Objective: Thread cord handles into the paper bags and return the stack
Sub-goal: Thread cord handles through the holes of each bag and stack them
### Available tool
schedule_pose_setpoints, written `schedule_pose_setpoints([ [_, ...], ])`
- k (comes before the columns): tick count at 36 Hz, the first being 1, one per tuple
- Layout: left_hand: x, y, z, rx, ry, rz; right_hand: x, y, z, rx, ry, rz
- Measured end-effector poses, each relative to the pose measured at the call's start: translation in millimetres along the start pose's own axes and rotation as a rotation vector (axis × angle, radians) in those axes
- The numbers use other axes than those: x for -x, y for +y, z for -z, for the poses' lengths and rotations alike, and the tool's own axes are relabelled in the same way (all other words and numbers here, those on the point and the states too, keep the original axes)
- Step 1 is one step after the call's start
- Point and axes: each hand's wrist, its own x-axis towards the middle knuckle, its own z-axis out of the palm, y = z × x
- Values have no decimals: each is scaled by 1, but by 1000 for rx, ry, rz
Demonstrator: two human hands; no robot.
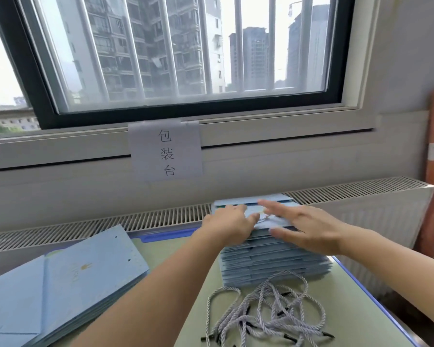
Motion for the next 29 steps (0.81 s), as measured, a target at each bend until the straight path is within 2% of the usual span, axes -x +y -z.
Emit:
schedule_pose_setpoints([
  [2,0,1,-7,-29,-13,15,-7,-2,9,-107,13,-86],
  [6,3,-3,-20,29,28,23,-23,0,27,4,-79,-256],
  [13,2,-6,-28,108,63,18,-57,-10,3,-152,-268,-233],
  [16,0,-5,-28,113,64,14,-62,-17,0,-148,-193,-251],
  [19,0,-5,-29,93,41,1,-60,-14,3,7,-83,-295],
  [23,1,-5,-31,69,22,-7,-49,-9,-9,103,-218,-316],
  [26,9,-3,-30,40,8,-13,-44,-8,-19,163,-199,-280],
  [29,22,-13,-22,150,103,-4,-42,-13,-13,188,-152,-283],
])
